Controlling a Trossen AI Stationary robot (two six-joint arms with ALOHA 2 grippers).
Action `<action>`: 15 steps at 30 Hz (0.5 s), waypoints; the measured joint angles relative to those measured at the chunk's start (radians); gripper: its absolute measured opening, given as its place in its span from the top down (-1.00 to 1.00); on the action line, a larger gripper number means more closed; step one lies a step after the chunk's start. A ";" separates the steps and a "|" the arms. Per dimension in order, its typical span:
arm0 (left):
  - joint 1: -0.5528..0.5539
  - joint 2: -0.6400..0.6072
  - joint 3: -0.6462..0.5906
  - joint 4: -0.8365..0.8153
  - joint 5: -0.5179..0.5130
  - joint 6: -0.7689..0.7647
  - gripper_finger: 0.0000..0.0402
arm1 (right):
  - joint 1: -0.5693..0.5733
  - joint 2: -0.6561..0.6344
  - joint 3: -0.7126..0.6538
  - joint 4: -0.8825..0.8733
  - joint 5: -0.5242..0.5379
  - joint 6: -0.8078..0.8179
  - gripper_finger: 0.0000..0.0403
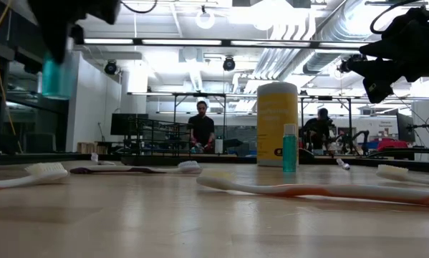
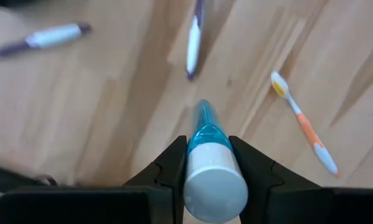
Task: Pick & Place toothbrushing station
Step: Put the left mouthwash into the middle section of the wire organizer
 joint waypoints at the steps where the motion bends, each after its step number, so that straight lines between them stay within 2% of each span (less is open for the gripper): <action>1: 0.028 0.000 0.007 0.000 -0.001 0.028 0.57 | 0.000 0.000 0.000 0.000 0.000 0.000 0.28; 8: 0.217 0.035 0.052 0.012 -0.017 0.213 0.57 | 0.000 0.000 0.000 0.000 0.000 0.000 0.28; 15: 0.367 0.156 0.186 0.013 -0.021 0.379 0.57 | 0.000 0.000 0.000 0.000 0.000 0.000 0.28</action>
